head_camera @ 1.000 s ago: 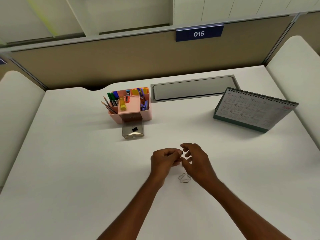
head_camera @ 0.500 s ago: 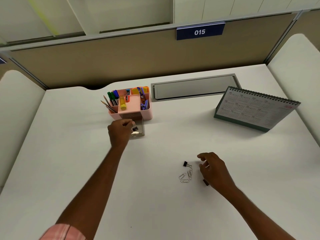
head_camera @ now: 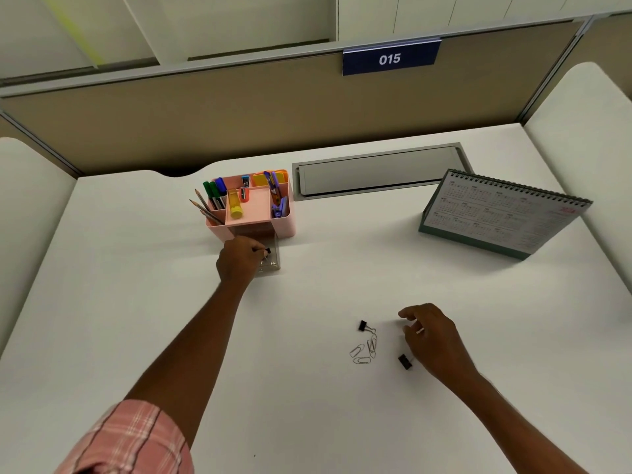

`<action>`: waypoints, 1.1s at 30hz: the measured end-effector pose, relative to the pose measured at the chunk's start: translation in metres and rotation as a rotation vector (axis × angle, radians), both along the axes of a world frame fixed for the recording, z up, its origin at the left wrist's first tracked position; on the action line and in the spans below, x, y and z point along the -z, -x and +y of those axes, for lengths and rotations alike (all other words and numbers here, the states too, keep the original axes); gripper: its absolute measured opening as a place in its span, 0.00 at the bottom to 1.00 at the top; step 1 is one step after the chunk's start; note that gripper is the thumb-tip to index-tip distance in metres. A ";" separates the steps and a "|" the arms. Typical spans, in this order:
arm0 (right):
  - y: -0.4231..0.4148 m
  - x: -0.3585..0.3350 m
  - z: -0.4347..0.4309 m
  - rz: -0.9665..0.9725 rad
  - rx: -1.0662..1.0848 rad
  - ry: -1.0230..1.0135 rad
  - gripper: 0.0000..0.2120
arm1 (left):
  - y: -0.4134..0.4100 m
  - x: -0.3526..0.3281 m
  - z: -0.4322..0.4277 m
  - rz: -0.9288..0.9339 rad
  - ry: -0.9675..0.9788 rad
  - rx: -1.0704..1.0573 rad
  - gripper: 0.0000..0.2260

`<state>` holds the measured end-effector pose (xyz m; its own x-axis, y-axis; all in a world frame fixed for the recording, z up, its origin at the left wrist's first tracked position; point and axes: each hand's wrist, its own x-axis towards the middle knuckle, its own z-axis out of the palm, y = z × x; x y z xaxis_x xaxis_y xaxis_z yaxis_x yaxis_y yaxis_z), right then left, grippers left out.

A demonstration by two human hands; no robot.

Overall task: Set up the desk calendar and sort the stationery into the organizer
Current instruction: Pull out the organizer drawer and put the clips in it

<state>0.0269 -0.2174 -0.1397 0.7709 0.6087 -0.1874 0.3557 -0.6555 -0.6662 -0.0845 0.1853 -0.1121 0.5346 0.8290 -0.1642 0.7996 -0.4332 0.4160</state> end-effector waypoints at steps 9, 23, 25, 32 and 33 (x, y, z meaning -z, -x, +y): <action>-0.002 -0.001 -0.005 0.018 -0.038 0.048 0.09 | -0.002 0.007 0.001 0.008 -0.048 0.025 0.08; 0.012 0.004 -0.024 -0.142 -0.481 0.297 0.13 | 0.011 -0.009 -0.111 -0.544 -0.131 -0.071 0.09; 0.012 0.005 -0.024 -0.164 -0.477 0.297 0.08 | 0.016 -0.003 -0.136 -0.556 0.007 -0.029 0.08; 0.012 0.001 -0.012 -0.082 -0.365 0.067 0.09 | 0.019 0.004 -0.206 -0.432 0.629 0.077 0.03; 0.013 -0.002 -0.008 -0.088 -0.350 0.038 0.10 | 0.019 0.003 -0.214 -0.412 0.692 0.089 0.03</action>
